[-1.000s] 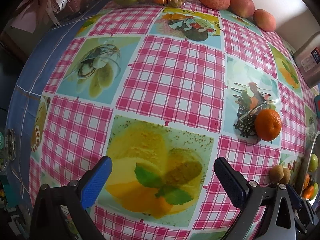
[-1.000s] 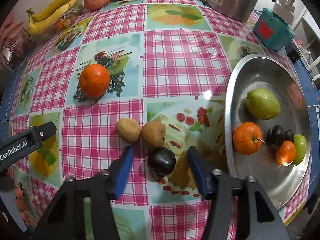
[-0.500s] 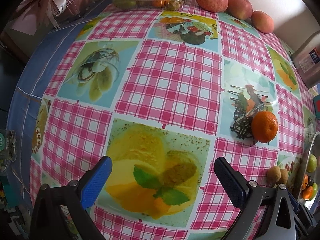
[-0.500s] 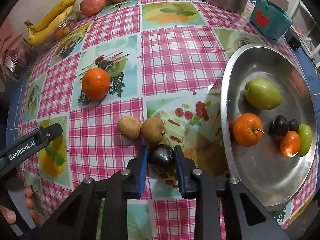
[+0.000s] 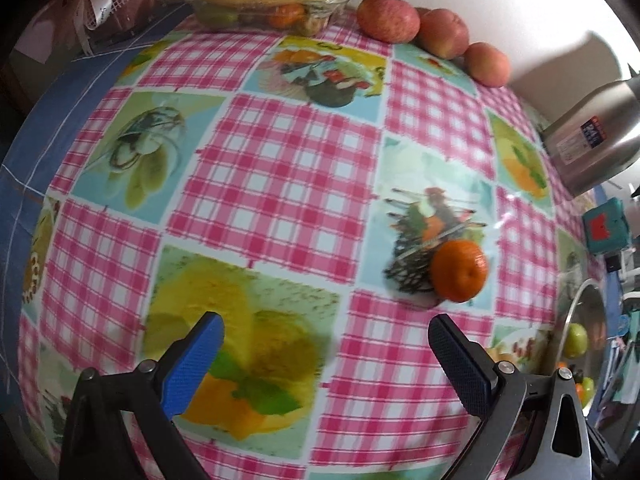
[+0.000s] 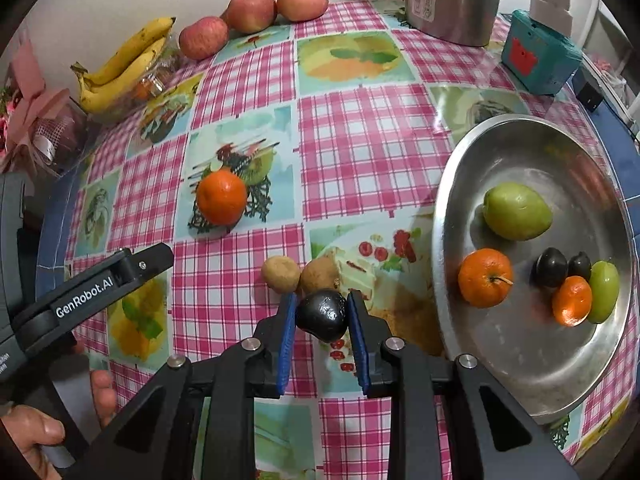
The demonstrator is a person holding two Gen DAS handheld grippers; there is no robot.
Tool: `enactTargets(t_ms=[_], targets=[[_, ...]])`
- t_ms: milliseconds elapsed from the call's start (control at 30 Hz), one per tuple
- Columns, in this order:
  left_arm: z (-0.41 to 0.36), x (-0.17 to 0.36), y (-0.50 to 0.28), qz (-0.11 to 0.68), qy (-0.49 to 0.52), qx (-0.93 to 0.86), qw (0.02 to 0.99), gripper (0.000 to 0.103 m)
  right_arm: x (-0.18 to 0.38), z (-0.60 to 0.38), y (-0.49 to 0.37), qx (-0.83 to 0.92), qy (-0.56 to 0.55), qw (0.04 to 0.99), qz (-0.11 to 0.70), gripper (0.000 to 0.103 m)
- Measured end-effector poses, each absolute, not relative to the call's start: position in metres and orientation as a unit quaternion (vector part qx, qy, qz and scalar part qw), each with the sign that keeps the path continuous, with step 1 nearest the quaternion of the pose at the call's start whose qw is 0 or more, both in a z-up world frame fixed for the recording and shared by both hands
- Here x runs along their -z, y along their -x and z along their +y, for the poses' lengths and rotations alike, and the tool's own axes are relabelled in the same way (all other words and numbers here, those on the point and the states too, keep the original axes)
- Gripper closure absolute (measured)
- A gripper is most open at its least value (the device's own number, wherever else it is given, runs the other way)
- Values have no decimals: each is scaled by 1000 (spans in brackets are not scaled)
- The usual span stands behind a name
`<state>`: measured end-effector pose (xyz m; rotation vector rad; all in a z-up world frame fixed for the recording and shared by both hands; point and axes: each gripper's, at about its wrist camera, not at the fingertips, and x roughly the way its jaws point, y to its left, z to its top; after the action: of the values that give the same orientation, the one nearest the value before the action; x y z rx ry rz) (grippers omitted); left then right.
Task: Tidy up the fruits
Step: 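Close the right tool around the dark plum, then carry the dark plum into the steel bowl with the right tool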
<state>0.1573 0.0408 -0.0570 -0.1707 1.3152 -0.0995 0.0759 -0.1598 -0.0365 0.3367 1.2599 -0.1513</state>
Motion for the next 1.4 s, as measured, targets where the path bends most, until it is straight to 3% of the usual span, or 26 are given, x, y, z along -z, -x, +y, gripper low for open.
enactTargets(t_ms=[267,500,633,800,967,1100,1400], targets=[[-3,58,-148,629,78,111,766,2,24,-189,-70,100,-184,799,563,76],[-41,63,-139,638,90,151,749,30,17,-221,-62,123,-228,796,546,76],[-51,66,-139,642,104,149,745,36,14,-231,-59,123,-243,795,542,76],[-52,66,-141,642,109,154,744,56,12,-237,-58,120,-254,797,535,76],[-58,66,-137,646,101,164,739,64,9,-240,-56,116,-265,797,530,76],[-73,69,-135,651,86,174,734,76,7,-240,-56,112,-266,800,527,76],[-76,63,-136,636,69,156,753,77,5,-244,-54,109,-274,800,523,76]])
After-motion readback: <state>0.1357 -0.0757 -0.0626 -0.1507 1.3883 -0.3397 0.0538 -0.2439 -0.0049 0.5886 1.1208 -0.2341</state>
